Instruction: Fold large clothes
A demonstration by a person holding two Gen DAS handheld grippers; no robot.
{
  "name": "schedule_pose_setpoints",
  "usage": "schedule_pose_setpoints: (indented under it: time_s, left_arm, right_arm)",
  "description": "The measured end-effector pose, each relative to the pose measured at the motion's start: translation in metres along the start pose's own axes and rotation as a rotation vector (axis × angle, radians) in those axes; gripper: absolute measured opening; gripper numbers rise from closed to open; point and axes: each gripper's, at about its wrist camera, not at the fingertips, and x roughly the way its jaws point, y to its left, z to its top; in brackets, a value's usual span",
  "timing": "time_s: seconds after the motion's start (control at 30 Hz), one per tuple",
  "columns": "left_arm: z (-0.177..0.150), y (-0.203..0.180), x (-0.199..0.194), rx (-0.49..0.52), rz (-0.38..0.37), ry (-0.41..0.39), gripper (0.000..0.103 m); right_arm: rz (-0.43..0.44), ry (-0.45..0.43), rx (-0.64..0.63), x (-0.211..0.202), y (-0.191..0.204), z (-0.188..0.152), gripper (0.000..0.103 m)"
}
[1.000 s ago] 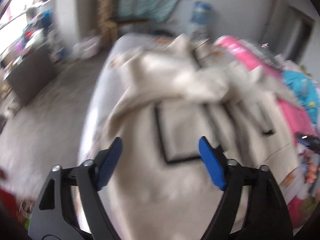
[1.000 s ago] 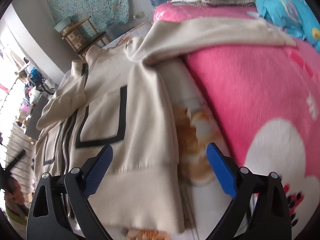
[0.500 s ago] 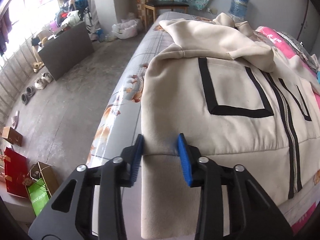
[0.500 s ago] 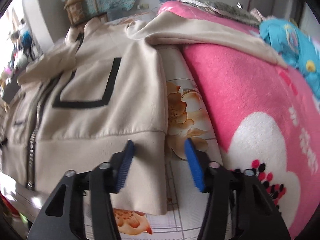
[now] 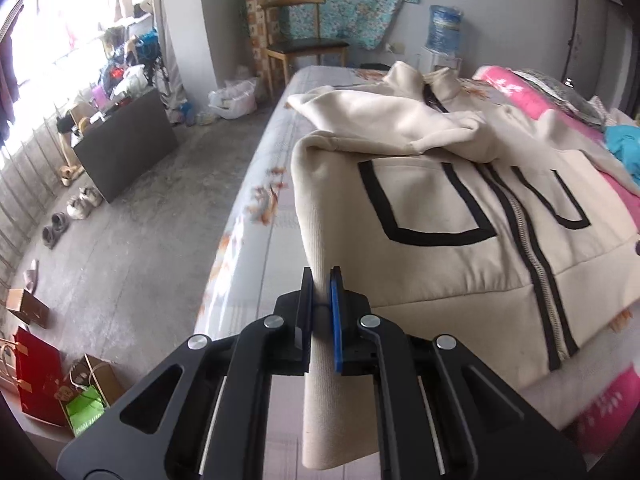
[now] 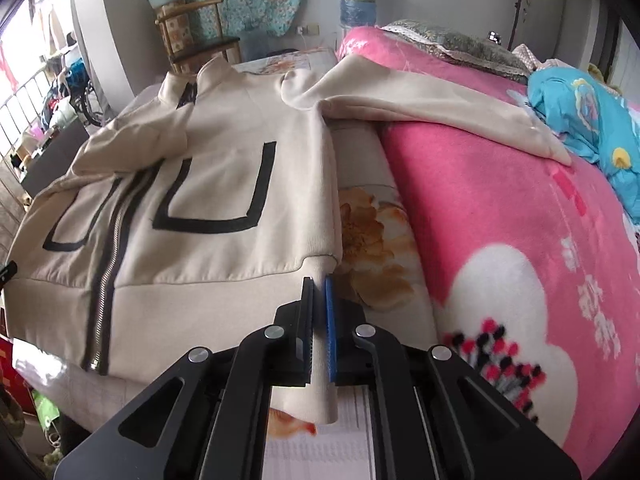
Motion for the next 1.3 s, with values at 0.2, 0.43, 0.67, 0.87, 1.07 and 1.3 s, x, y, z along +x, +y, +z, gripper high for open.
schedule_pose_setpoints:
  time_s: [0.2, 0.43, 0.67, 0.87, 1.07, 1.3]
  left_arm:
    - [-0.047, 0.015, -0.033, -0.032, -0.033, 0.099, 0.008]
    - [-0.056, 0.026, -0.064, -0.048, -0.019, 0.025, 0.040]
    - [-0.009, -0.010, -0.021, 0.016, -0.005, 0.010, 0.076]
    - [0.006, -0.036, 0.054, 0.069, 0.038, 0.109, 0.082]
    - [-0.001, -0.028, 0.071, 0.045, 0.002, 0.104, 0.096]
    - [-0.005, -0.022, 0.072, 0.030, -0.036, 0.102, 0.096]
  right_arm:
    - [0.029, 0.065, 0.053, -0.029, -0.016, -0.053, 0.006]
    - [0.037, 0.022, 0.032, -0.059, -0.006, -0.050, 0.013]
    - [0.102, -0.045, -0.110, -0.037, 0.069, -0.004, 0.081]
    - [0.094, 0.072, -0.236, 0.038, 0.133, 0.012, 0.088]
    - [0.050, 0.161, -0.305, 0.081, 0.149, 0.004, 0.097]
    - [0.109, 0.187, -0.279, 0.082, 0.140, -0.002, 0.097]
